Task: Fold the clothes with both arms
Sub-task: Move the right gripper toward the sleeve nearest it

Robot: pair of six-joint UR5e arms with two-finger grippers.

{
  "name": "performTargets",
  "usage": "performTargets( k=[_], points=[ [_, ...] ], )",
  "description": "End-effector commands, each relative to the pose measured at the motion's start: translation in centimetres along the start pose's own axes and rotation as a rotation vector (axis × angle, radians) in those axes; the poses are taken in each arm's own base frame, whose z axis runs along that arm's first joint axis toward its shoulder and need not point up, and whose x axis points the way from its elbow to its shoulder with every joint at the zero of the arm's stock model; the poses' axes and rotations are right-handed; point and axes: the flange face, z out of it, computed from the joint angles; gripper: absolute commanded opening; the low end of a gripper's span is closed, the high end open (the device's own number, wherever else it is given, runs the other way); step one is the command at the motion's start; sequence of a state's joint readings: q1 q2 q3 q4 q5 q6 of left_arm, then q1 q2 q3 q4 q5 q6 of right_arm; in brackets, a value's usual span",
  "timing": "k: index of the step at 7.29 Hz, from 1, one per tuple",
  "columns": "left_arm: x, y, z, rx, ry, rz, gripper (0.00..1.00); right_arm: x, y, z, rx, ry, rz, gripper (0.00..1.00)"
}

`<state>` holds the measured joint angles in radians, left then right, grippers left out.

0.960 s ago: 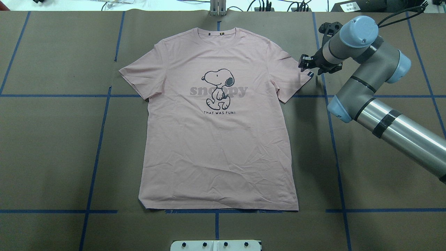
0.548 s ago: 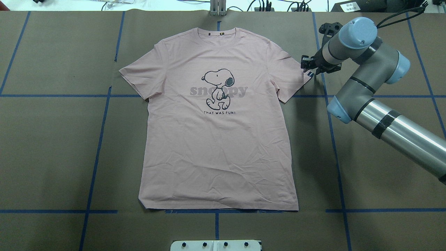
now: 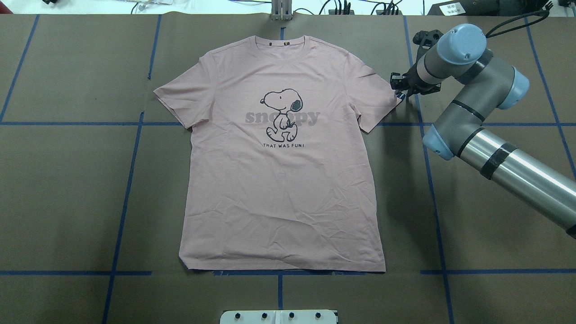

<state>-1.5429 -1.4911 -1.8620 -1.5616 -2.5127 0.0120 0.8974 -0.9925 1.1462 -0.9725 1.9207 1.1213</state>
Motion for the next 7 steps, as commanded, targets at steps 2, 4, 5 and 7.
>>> performTargets(
  k=[2, 4, 5, 7],
  points=[
    [0.3, 0.0, -0.2, 0.005, 0.0, 0.005, 1.0, 0.1, 0.2, 0.2, -0.003, 0.003, -0.001, 0.0],
    [0.4, 0.0, -0.3, 0.007, 0.0, 0.007, 1.0, -0.4, 0.6, 0.3, -0.007, -0.002, -0.009, 0.0],
    [0.5, 0.0, -0.4, 0.008, 0.0, 0.007, 1.0, -2.5, 0.2, -0.9, 0.004, -0.033, -0.03, 0.0],
    [1.2, 0.1, -0.9, 0.017, 0.001, 0.017, 1.0, -8.7, -1.2, -4.5, 0.037, -0.111, -0.05, 0.0]
  ],
)
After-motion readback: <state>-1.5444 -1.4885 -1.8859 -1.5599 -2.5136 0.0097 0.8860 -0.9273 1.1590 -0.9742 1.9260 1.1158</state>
